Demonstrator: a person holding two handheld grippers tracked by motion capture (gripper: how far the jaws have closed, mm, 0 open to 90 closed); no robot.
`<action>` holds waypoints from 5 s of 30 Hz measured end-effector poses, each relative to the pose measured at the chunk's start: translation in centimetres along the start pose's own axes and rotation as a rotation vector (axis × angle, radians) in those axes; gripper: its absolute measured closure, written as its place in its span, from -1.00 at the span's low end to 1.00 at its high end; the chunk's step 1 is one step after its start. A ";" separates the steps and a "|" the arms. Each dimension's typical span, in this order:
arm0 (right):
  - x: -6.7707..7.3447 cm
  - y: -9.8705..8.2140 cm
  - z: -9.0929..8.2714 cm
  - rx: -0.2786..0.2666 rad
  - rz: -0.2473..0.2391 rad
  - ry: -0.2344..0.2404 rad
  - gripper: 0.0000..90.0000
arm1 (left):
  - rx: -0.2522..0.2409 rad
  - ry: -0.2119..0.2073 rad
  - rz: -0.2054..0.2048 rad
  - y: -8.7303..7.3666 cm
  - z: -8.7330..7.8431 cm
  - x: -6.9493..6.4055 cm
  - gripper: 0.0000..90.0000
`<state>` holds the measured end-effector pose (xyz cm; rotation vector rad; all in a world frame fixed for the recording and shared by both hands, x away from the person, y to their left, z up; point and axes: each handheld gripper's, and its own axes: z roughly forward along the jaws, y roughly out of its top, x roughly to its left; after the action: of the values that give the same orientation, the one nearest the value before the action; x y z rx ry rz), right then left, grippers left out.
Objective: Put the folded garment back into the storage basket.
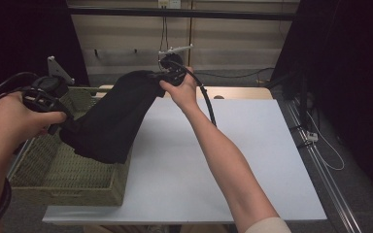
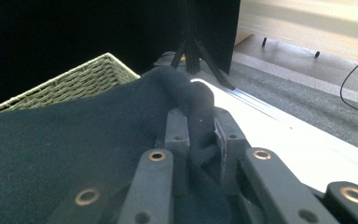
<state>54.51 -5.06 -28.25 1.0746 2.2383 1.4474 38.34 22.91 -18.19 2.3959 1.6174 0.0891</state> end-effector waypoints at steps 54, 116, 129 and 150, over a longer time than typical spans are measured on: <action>3.8 0.6 5.9 0.027 -0.039 0.096 0.76 | 0.018 0.019 -0.098 -3.4 -0.4 2.9 0.83; 3.2 -2.6 9.0 0.069 -0.013 0.144 -0.25 | -0.062 0.062 -0.057 -2.1 4.9 5.5 -0.56; 1.9 -4.5 4.9 0.068 -0.010 0.156 -0.42 | -0.061 0.026 -0.020 -0.4 6.0 4.7 -0.67; 1.2 -8.4 -0.6 0.075 -0.015 0.183 -0.60 | -0.101 0.000 0.077 1.9 7.7 2.5 -0.77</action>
<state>49.62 -6.55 -35.06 0.9802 2.4377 1.5227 42.48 23.23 -25.35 2.3809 1.4845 0.1802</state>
